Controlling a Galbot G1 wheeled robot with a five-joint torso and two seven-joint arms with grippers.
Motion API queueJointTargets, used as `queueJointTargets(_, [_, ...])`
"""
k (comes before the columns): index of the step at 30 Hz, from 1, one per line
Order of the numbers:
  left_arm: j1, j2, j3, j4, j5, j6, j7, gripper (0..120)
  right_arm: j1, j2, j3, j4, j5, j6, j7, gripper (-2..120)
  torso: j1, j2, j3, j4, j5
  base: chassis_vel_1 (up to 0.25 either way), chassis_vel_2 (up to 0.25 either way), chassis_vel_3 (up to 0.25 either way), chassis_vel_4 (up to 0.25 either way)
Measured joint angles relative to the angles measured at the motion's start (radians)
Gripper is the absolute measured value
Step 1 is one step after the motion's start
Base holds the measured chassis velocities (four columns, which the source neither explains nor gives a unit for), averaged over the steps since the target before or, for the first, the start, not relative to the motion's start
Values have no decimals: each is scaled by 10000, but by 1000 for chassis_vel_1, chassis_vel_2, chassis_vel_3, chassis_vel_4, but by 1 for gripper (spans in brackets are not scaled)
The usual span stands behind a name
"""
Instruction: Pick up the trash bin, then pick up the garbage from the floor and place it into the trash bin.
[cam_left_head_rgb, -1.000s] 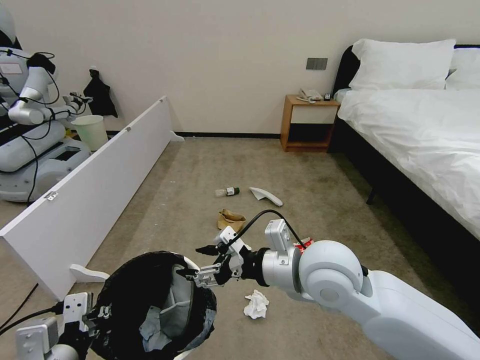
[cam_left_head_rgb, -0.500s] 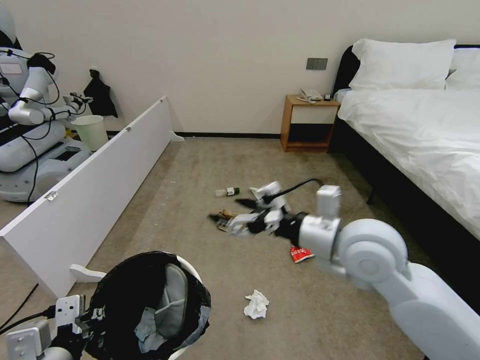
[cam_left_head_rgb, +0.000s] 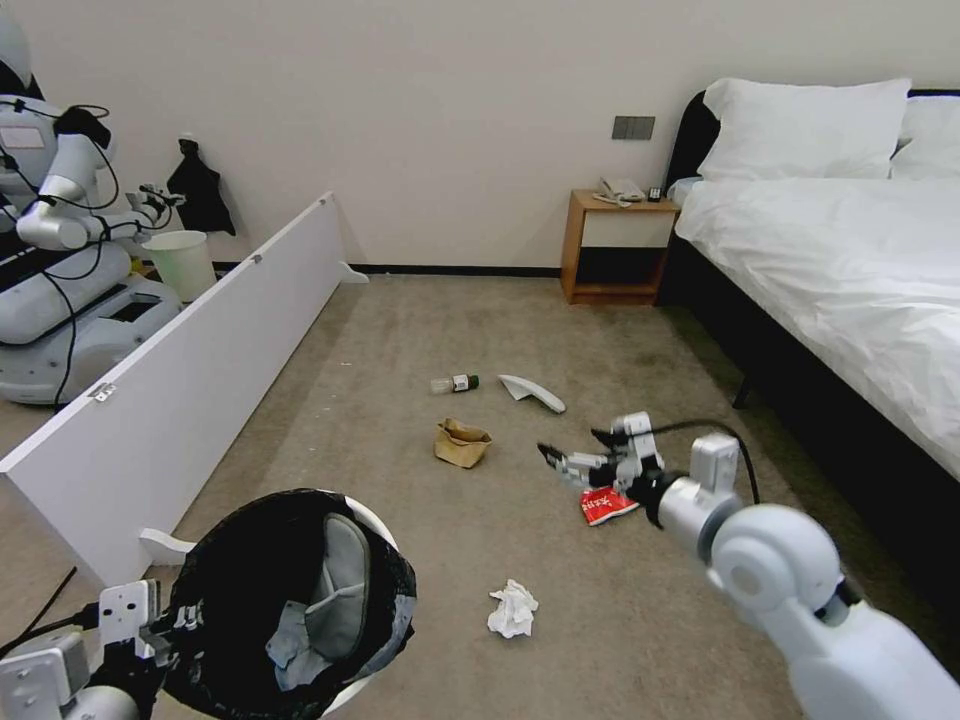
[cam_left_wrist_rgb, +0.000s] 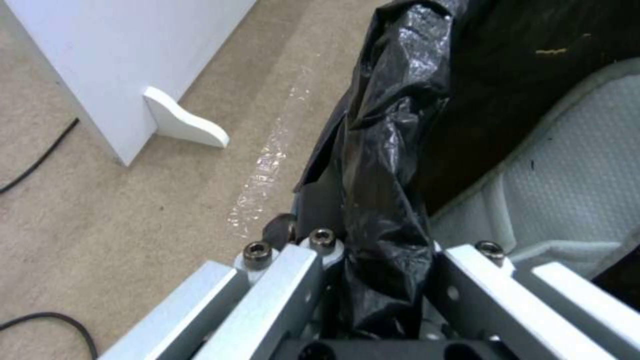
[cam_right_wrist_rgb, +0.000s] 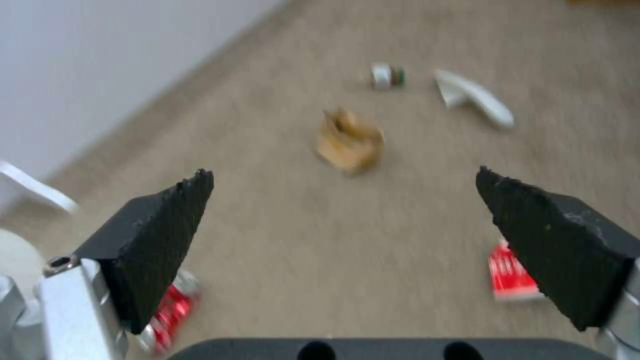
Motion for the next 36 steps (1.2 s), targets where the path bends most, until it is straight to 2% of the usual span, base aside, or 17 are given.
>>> queueJointTargets(2, [0, 3, 0, 1, 11, 0, 0, 3, -150, 164, -115, -276, -416, 108, -20, 100, 0, 0, 0, 1, 0, 0, 0, 0, 0])
queueJointTargets(3, [10, 26, -4, -12, 14, -1, 1, 3, -396, 379, -288, -716, -1015, 310, -110, 100, 0, 0, 0, 1, -1, 0, 0, 0, 0])
queueJointTargets(7, [35, 78, -32, -48, 0, 0, 8, 3, -573, 559, -465, -1095, -1462, 531, -193, 100, 0, 0, 0, -4, 0, 0, 0, 0, 0])
queueJointTargets(10, [90, 125, -97, -82, -17, 0, 14, 3, -675, 1220, -954, -1988, -2147, 970, -276, 100, 0, 1, 0, 1, -2, 0, 0, 0, 0])
queueJointTargets(11, [90, 125, -97, -82, -17, 0, 14, 3, -675, 1220, -954, -1988, -2147, 970, -276, 100, 0, 1, 0, 1, -2, 0, 0, 0, 0])
queueJointTargets(13, [142, 47, -61, -137, -7, 0, 17, 3, -608, 1788, -1187, -2677, -2535, 1149, -283, 100, 0, 1, 0, 2, 0, 0, 0, 0, 0])
queueJointTargets(16, [170, 6, -48, -161, 4, 2, 19, 3, -594, 2128, -1285, -3268, -2876, 1249, -276, 100, 0, 1, 0, -1, -3, 0, 0, 0, 0])
queueJointTargets(24, [198, 2, -68, -217, 6, 1, 23, 3, -522, 2734, -1484, -4503, -3479, 1444, -268, 100, 0, 0, 0, -2, 0, 0, 0, 0, 0])
queueJointTargets(36, [359, -38, -97, -222, 8, 2, 27, 3, -146, 3240, -1506, -5685, -3637, 1510, -272, 100, 0, 0, 0, -2, 0, 0, 0, 0, 0])
